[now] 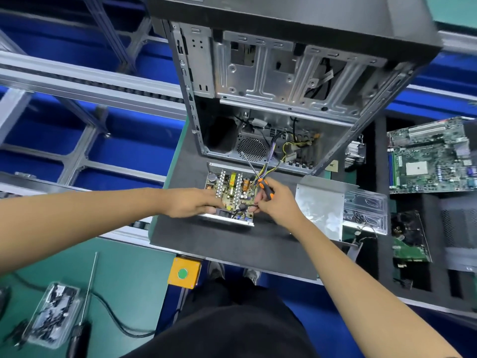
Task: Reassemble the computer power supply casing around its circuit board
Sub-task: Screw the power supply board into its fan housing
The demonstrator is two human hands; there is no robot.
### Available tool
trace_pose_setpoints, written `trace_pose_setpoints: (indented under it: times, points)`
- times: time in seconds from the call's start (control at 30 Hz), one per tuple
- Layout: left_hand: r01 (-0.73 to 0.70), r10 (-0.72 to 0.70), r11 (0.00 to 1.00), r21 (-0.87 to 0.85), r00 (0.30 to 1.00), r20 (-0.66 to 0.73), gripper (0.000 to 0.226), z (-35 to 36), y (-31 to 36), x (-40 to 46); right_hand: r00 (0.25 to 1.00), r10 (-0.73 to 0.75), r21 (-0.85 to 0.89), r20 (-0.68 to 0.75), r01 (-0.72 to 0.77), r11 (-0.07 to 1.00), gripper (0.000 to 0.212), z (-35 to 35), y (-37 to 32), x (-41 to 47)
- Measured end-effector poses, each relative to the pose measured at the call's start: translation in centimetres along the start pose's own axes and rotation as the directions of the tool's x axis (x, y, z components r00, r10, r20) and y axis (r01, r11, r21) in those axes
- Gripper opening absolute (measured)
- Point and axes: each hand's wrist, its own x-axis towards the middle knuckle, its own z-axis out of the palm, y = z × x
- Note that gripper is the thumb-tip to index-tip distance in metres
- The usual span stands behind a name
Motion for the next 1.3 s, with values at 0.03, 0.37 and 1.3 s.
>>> trace_pose_setpoints:
  times: [0.03, 0.37, 1.3]
  points:
    - [0.004, -0.003, 1.0, 0.013, 1.0, -0.019, 0.038, 0.2, 0.2, -0.2, 1.0, 0.002, 0.018, 0.007, -0.002, 1.0, 0.02, 0.0, 0.1, 0.1]
    - [-0.081, 0.124, 0.817, 0.571, 0.992, -0.037, 0.042, -0.3, 1.6, -0.5, 0.995, -0.002, 0.13, 0.096, -0.01, 0.991, 0.043, -0.5, 0.7, 0.5]
    - [-0.116, -0.037, 0.951, -0.287, 0.878, -0.477, 0.019, 0.3, 7.1, 6.2, 0.998, -0.026, 0.335, -0.066, 0.047, 0.941, 0.028, -1.1, 1.5, 0.7]
